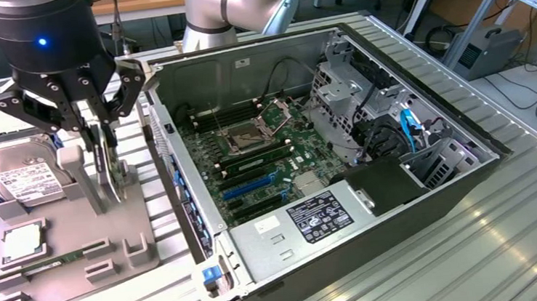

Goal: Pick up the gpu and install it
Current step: 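Pick up the gpu and move the gpu toward the slot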

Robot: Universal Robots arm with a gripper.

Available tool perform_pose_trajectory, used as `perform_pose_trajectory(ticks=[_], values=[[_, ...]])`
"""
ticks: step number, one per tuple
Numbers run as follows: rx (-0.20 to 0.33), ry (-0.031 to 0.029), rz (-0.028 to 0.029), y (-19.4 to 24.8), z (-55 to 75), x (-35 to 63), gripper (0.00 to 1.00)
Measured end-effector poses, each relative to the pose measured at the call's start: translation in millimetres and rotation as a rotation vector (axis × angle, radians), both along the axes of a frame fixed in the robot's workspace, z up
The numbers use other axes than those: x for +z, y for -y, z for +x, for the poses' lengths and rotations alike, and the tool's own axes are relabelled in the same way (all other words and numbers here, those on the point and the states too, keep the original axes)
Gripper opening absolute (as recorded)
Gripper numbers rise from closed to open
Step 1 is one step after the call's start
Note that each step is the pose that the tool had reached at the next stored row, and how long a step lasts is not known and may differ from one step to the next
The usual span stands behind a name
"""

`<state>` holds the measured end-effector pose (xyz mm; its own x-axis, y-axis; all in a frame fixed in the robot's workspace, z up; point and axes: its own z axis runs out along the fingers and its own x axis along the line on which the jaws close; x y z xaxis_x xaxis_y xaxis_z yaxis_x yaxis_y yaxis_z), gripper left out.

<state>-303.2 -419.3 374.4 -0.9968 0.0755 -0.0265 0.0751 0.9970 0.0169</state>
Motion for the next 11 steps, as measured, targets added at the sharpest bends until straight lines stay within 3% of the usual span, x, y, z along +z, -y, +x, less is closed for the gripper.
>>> perform_pose_trajectory(ticks=[11], values=[[0.0, 0.0001, 0.0, 0.0, 0.0, 4.4, 0.27]])
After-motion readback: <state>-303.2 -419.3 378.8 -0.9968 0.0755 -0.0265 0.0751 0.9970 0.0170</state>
